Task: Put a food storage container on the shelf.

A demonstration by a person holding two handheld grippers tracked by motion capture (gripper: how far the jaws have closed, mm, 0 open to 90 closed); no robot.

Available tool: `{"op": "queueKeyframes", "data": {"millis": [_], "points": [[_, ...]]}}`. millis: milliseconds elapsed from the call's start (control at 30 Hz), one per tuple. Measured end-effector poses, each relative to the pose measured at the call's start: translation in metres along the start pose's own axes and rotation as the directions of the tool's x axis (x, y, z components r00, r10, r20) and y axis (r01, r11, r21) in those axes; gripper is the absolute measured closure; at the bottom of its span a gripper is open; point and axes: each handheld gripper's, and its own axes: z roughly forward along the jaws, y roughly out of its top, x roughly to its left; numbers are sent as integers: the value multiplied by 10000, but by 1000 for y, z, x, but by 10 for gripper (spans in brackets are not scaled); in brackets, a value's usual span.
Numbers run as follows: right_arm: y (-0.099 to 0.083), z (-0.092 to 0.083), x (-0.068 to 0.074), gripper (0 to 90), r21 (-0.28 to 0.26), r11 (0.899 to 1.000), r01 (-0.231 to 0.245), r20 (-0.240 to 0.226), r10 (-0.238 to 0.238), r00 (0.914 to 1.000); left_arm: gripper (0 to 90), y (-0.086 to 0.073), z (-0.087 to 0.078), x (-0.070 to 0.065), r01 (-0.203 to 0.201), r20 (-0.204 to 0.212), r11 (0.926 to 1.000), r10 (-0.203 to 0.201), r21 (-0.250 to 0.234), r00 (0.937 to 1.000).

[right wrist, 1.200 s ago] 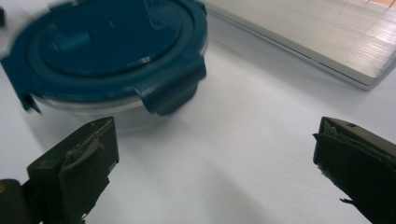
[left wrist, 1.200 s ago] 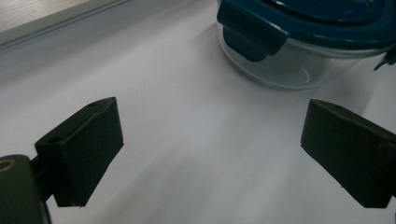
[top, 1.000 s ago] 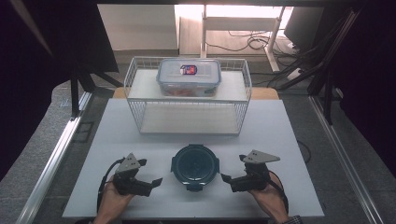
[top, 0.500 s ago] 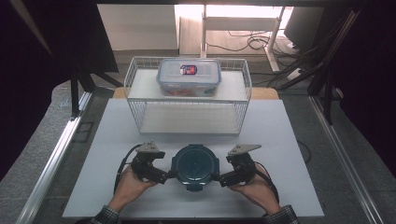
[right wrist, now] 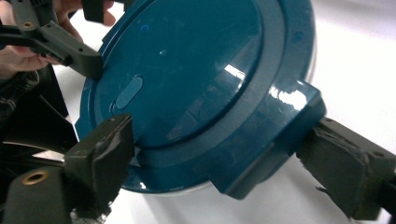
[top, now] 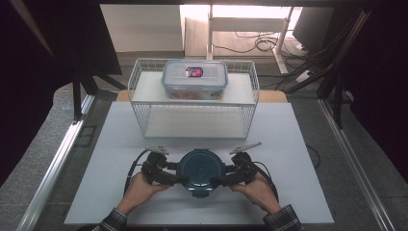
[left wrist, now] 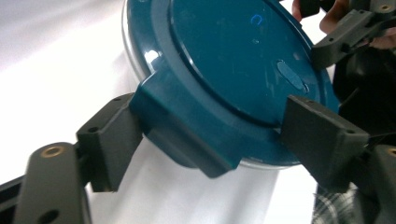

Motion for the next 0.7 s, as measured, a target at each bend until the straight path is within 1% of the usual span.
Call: {"op": "queueKeyframes", "data": {"millis": [33,67,100,133,233,267,300,333,367,400,433,467,500,533,567,600,700], "points": [[0,-1,-2,175,-12,10000,-66,-84,66,9999,223,-1,-1,1,196,60,9998,-196,-14,9998],[0,-3,-4,198,-13,9998,-179,-193,179,9997,228,-2,-1,0,304,69,9995,-303,-51,9995],[0,-3,-4,198,-13,9998,-179,-193,179,9997,228,-2,-1,0,304,69,9995,-303,-51,9995],[-2,-6,-8,245,-101,9993,-346,-418,342,9985,228,-4,-1,2,472,167,9988,-470,-97,9988],[-4,-9,-13,299,-91,9975,-701,-674,693,9953,225,-6,0,8,917,618,9958,-912,-62,9939],[-5,-9,-15,312,-118,9963,-848,-781,836,9934,226,-6,1,10,1040,822,9946,-1032,-65,9913],[-5,-9,-15,312,-118,9963,-848,-781,836,9934,238,-6,1,10,1040,822,9946,-1032,-65,9913],[-5,-10,-17,331,-142,9943,-1060,-916,1042,9903,243,-6,1,9,1087,792,9941,-1078,-64,9910],[-5,-10,-17,331,-142,9943,-1060,-916,1042,9903,251,-6,1,9,1087,792,9941,-1078,-64,9910],[-6,-11,-18,362,-195,9924,-1215,-971,1191,9881,268,-7,-1,9,1109,802,9938,-1098,-87,9907],[-6,-11,-18,362,-195,9924,-1215,-971,1191,9881,295,-7,-1,9,1109,802,9938,-1098,-87,9907],[-8,-14,-19,402,-305,9914,-1272,-1044,1234,9868,328,-9,-5,11,1221,1003,9922,-1191,-244,9878],[-8,-14,-19,402,-305,9914,-1272,-1044,1234,9868,361,-9,-5,11,1221,1003,9922,-1191,-244,9878],[-11,-17,-19,437,-447,9896,-1369,-1191,1308,9842,390,-12,-9,11,1302,1143,9904,-1243,-457,9856],[-11,-17,-19,437,-447,9896,-1369,-1191,1308,9842,407,-12,-9,11,1302,1143,9904,-1243,-457,9856],[-14,-19,-18,455,-566,9881,-1431,-1269,1350,9827,420,-13,-11,7,1230,1108,9906,-1159,-597,9871],[-18,-23,-14,484,-683,9872,-1440,-1250,1347,9830,462,-16,-14,3,1181,1072,9897,-1093,-803,9882]]}}
